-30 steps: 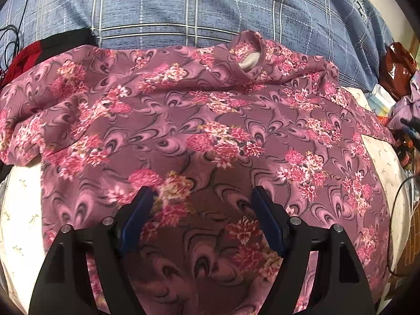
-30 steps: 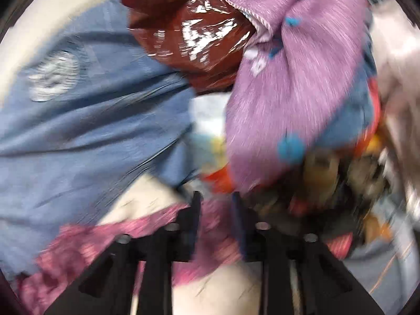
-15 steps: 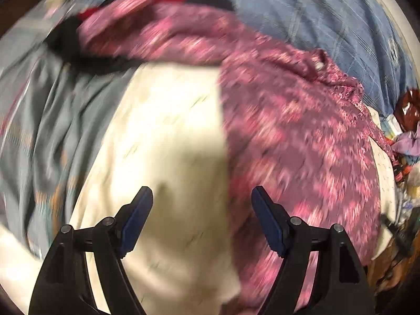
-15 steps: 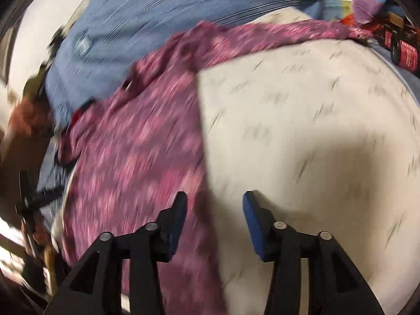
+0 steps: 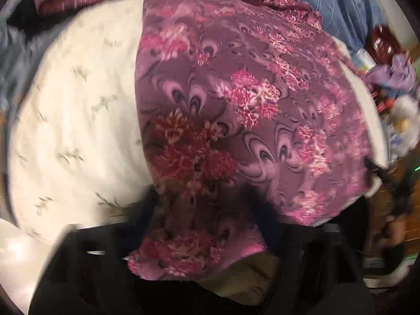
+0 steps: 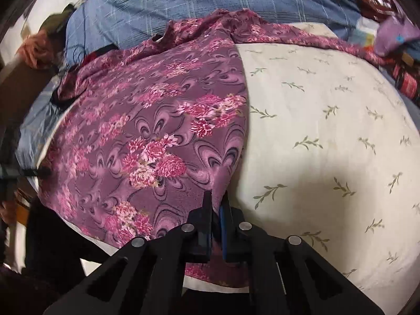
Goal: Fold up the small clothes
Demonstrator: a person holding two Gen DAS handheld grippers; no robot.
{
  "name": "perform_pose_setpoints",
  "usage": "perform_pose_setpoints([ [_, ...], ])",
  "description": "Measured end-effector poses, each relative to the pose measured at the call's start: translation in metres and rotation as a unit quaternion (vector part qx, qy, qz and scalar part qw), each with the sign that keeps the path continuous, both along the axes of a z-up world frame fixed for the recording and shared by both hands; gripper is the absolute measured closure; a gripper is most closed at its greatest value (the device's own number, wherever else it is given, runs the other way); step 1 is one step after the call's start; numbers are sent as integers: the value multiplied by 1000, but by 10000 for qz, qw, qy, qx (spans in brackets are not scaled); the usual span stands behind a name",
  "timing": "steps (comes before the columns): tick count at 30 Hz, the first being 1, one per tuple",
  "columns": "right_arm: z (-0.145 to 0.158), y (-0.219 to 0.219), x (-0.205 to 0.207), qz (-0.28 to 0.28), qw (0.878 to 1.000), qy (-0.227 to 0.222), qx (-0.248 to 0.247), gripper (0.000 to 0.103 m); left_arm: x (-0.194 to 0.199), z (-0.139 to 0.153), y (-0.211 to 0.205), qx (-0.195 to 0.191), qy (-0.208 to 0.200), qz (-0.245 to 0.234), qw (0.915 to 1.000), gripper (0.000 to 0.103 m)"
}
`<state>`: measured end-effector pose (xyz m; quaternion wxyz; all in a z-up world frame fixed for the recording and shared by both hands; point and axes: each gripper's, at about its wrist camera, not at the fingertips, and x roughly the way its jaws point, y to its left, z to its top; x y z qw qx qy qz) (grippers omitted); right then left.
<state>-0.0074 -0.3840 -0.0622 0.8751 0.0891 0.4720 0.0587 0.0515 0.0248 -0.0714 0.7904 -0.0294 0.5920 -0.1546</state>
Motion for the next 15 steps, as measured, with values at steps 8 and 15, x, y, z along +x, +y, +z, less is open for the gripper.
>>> perform_pose_setpoints([
  [8, 34, -15, -30, -278, 9908, -479, 1236, 99, -20, 24, 24, -891, -23, 456, 9950, 99],
  [15, 44, -11, -49, -169, 9811, -531, 1854, 99, -28, 23, 38, -1074, 152, 554, 9926, 99],
])
